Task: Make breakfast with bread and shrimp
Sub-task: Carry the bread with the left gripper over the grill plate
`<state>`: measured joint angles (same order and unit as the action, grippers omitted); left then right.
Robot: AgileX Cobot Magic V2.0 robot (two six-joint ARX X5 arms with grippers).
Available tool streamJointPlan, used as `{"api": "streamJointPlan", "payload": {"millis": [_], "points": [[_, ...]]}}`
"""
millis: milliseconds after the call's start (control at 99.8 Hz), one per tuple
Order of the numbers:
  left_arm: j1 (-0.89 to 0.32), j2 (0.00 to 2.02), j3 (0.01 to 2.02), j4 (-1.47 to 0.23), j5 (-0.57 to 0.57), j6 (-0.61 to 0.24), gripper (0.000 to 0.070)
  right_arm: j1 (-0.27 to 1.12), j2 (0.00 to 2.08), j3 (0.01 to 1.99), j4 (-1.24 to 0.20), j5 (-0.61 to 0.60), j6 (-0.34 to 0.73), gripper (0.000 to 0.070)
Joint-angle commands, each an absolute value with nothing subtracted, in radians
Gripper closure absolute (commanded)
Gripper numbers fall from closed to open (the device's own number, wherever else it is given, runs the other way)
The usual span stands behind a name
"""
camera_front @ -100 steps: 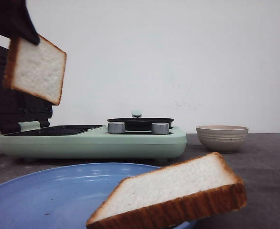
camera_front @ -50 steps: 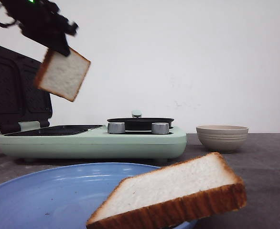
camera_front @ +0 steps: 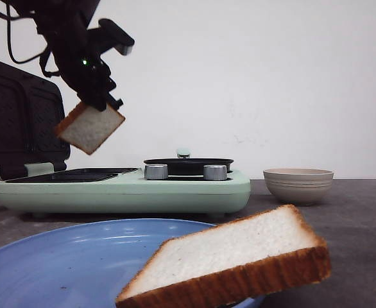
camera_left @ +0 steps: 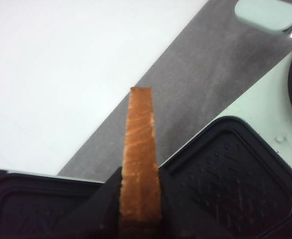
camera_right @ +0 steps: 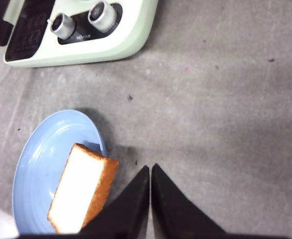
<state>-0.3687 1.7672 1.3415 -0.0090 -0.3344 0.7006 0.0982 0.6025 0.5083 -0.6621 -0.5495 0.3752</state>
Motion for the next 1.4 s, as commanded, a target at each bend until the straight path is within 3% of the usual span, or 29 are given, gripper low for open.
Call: {"api": "streamJointPlan", "payload": {"millis": [0,361,781,951,1162,1332,1392], "points": [[-0.373,1.808,1.373,0.025,-0.365,0.728,0.0697,0.102,0.606,0.524,-0.659,-0.552,0.382,0.0695],[-0.377,1.9,1.376,0.037,-0.395,0.731,0.0697,0.102,0.606,0.524,-0.66,-0.552,0.382,0.0695],[-0.381,1.903,1.376,-0.01,-0.318,0.714,0.0691,0.102,0.606,0.524,-0.66,-0.551,0.382,0.0695],[-0.381,1.903,1.376,-0.01,-0.313,0.706,0.0495,0.102,0.606,0.524,-0.659,-0.55,0.382,0.0695],[-0.381,1.903,1.376,-0.01,-0.3,0.687,0.0301,0.102,0.606,0.524,-0.659,-0.55,0.382,0.0695],[-0.384,1.903,1.376,-0.011,-0.286,0.675,0.0287,0.102,0.606,0.524,-0.659,-0.549,0.382,0.0695],[-0.387,1.903,1.376,-0.011,-0.286,0.664,0.0202,0.102,0.606,0.524,-0.659,-0.549,0.382,0.0695]]}}
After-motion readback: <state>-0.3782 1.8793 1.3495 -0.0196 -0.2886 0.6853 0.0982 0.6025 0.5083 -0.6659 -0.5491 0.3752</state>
